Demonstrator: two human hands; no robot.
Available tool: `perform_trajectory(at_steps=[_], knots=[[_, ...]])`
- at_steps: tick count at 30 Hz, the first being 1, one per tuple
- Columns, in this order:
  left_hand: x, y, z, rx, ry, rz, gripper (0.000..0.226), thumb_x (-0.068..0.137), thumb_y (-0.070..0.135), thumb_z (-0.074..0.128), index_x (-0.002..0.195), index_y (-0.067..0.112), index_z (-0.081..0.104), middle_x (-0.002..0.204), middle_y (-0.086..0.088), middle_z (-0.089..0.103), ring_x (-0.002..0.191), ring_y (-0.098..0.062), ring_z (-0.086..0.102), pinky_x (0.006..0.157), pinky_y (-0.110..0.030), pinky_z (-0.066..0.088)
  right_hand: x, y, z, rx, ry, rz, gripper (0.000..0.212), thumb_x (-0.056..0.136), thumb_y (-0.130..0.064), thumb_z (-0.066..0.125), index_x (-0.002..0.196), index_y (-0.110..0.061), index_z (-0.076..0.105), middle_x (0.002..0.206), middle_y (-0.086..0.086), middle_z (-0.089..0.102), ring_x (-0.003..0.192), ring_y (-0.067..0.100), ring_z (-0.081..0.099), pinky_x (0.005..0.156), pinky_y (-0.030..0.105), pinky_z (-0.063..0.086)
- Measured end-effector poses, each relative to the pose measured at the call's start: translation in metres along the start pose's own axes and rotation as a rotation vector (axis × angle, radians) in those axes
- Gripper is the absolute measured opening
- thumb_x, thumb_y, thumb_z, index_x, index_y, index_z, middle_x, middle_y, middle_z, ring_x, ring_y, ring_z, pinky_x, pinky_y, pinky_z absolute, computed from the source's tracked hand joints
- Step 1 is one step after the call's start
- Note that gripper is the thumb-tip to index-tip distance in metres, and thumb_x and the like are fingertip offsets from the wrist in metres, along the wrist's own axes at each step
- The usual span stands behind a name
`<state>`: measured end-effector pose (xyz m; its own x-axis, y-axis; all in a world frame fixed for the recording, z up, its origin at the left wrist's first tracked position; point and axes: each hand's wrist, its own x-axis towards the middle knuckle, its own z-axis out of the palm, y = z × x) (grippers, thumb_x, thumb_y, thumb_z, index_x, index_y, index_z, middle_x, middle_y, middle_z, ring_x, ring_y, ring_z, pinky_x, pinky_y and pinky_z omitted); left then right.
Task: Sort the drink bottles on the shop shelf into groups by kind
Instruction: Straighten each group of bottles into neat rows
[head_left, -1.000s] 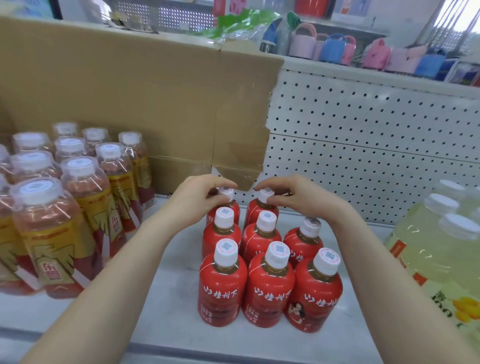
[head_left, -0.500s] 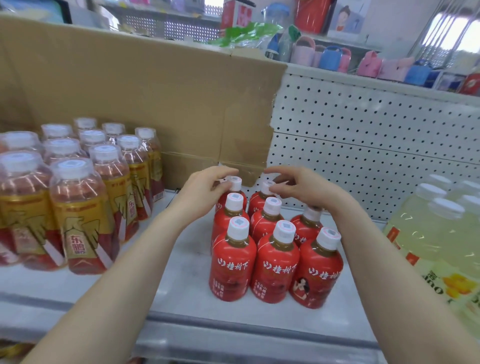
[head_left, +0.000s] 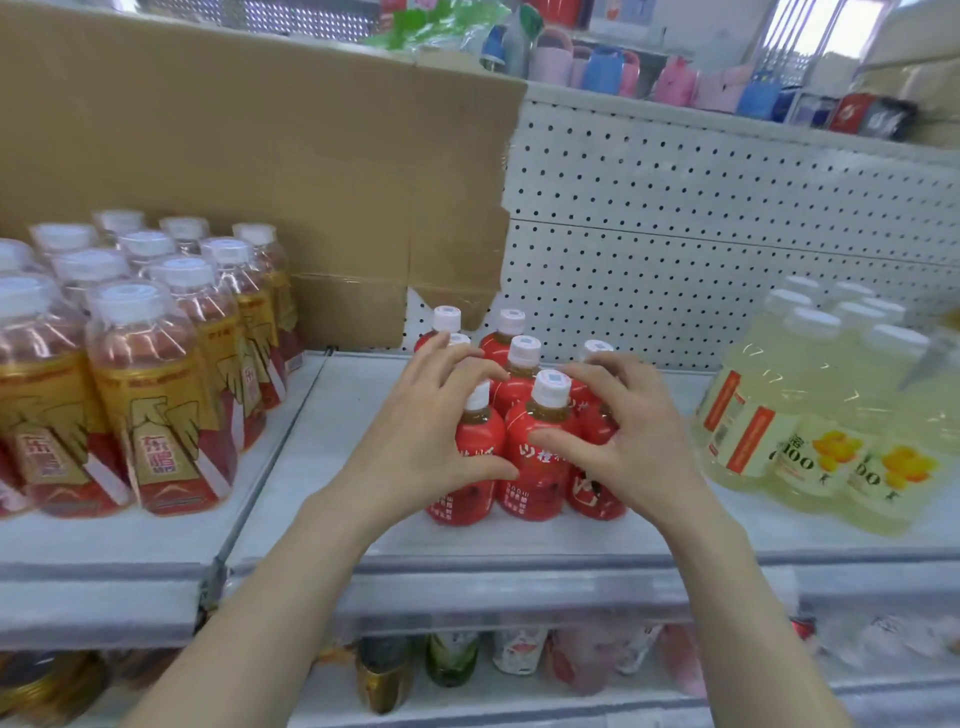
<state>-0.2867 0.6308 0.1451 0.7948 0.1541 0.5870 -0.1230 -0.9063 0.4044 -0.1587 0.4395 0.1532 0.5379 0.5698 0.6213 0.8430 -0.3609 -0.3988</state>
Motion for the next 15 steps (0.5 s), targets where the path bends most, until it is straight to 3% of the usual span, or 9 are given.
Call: perform_trajectory(at_steps=[2, 7, 15], knots=[[0.0, -0.004, 0.0, -0.012, 0.003, 0.021, 0.079, 0.06, 0.052, 0.088, 0.126, 0.032, 0.05, 0.139, 0.013, 0.043, 0.15, -0.011, 0.01, 0.117, -0.029, 0.017, -0.001, 0.002, 0.006, -0.053, 0.027, -0.024, 0.074, 0.063, -0.072, 0.07, 0.124, -0.031, 0.068, 0.123, -0.007, 0.051, 0.119, 0.019, 0.047, 0.1, 0.02, 0.029], [0.001, -0.011, -0.003, -0.048, -0.05, 0.025, 0.073, 0.063, 0.047, 0.089, 0.123, 0.034, 0.048, 0.142, 0.015, 0.045, 0.152, -0.008, 0.003, 0.117, -0.028, 0.018, 0.002, -0.002, 0.015, -0.089, 0.105, -0.066, 0.072, 0.065, -0.071, 0.068, 0.12, -0.023, 0.07, 0.113, 0.002, 0.056, 0.109, 0.027, 0.049, 0.095, 0.017, 0.026], [0.005, -0.018, -0.004, -0.081, -0.092, -0.002, 0.072, 0.062, 0.048, 0.088, 0.119, 0.038, 0.046, 0.143, 0.02, 0.038, 0.152, -0.004, -0.001, 0.114, -0.028, 0.02, 0.005, 0.003, 0.022, -0.159, 0.129, -0.09, 0.07, 0.069, -0.072, 0.065, 0.117, -0.021, 0.07, 0.109, 0.001, 0.056, 0.103, 0.025, 0.048, 0.09, 0.02, 0.027]])
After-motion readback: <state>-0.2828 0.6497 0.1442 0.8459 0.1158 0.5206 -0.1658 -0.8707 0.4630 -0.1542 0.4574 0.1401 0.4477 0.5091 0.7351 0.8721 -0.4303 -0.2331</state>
